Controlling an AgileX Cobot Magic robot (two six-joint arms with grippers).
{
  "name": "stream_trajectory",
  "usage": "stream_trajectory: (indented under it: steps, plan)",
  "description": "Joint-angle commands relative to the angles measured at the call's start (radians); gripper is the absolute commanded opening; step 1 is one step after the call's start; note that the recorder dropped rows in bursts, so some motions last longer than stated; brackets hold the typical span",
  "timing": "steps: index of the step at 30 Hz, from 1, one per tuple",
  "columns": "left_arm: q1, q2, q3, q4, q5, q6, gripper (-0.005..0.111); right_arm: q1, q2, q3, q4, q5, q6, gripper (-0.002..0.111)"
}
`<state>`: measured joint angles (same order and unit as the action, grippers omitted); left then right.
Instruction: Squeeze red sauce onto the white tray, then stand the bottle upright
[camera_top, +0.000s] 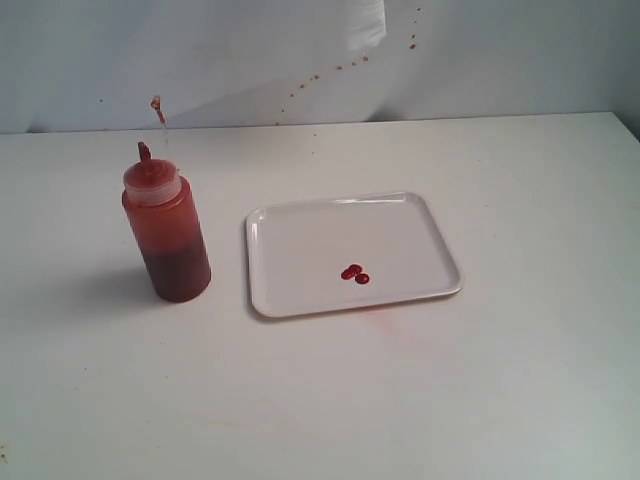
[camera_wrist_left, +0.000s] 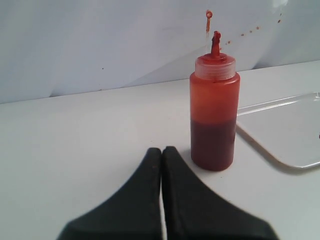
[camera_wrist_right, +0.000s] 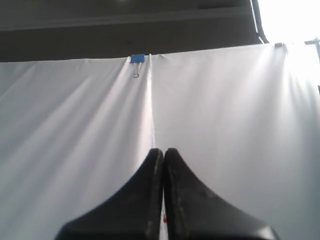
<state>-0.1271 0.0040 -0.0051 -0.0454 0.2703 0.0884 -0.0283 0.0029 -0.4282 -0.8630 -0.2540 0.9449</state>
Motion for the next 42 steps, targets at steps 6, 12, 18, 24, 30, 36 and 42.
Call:
stream_trajectory:
  steps: [6, 12, 18, 24, 30, 36, 42]
  plan:
    - [0.0, -0.004, 0.005, 0.004, -0.007, -0.001, 0.001, -0.006, 0.002, 0.032, 0.133, 0.096, -0.032, 0.0]
    - [0.0, -0.004, 0.005, 0.004, -0.007, -0.001, 0.001, -0.006, -0.003, 0.144, 1.149, 0.283, -1.208, 0.0]
    - [0.0, -0.004, 0.005, 0.004, -0.007, -0.001, 0.001, -0.006, -0.003, 0.277, 1.087, 0.344, -1.362, 0.0]
    - [0.0, -0.004, 0.005, 0.004, -0.007, -0.001, 0.001, -0.021, -0.003, 0.392, 0.925, 0.333, -1.265, 0.0]
    - [0.0, -0.004, 0.005, 0.004, -0.007, -0.001, 0.001, -0.033, -0.003, 0.428, 0.924, 0.404, -1.197, 0.0]
    - [0.0, -0.004, 0.005, 0.004, -0.007, -0.001, 0.001, -0.033, -0.003, 0.428, 0.765, 0.413, -0.905, 0.0]
    - [0.0, -0.004, 0.005, 0.004, -0.007, -0.001, 0.001, -0.031, -0.003, 0.428, 0.794, 0.415, -0.919, 0.0]
